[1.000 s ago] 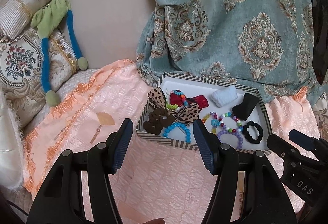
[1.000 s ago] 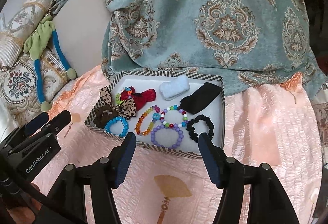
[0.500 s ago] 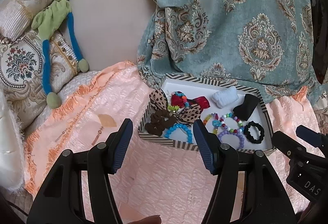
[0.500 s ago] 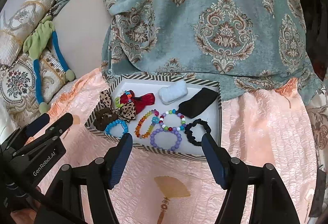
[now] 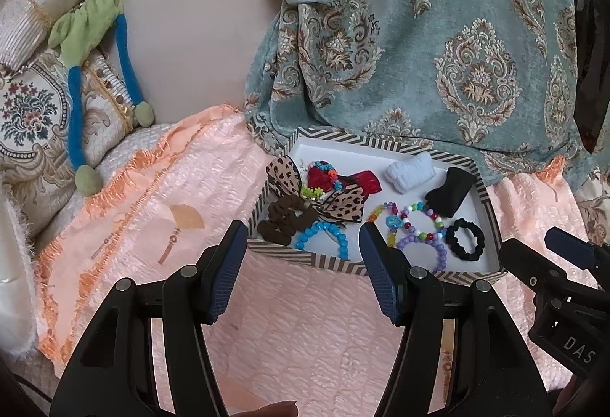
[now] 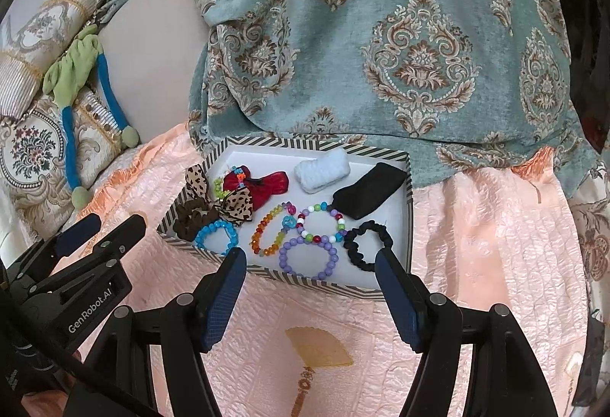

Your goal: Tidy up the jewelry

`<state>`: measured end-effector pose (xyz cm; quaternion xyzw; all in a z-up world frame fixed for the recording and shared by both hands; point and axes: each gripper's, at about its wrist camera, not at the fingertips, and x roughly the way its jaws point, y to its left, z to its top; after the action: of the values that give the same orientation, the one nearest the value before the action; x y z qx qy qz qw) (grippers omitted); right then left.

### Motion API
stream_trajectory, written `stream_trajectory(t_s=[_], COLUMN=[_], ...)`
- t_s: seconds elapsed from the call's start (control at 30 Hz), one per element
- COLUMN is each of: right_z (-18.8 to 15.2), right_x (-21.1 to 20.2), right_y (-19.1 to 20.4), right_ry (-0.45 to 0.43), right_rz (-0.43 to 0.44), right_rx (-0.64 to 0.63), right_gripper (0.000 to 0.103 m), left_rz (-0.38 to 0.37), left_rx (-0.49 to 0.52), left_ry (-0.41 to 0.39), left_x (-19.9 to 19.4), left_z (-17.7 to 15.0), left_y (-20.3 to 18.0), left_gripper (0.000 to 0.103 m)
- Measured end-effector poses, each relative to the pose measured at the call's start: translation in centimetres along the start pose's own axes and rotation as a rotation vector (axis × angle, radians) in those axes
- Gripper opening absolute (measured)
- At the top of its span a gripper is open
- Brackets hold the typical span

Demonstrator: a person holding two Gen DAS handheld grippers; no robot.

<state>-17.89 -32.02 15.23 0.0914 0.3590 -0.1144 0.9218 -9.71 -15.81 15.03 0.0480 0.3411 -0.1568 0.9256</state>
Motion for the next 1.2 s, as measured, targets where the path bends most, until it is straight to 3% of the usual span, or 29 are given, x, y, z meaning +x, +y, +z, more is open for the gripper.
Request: stream_trajectory(t_s=[1.2], right_z=[-0.69], right_x=[0.73], right_y=[-0.73], right_ry=[0.026], right_rz=[0.023], right_rx=[0.019], right_gripper=[0.068], left_rz=[0.015], left_rx=[0.025], left_ry=[-0.024], left_x=[-0.17], left_z=[0.03], left_y=[-0.62], left_gripper=[0.061])
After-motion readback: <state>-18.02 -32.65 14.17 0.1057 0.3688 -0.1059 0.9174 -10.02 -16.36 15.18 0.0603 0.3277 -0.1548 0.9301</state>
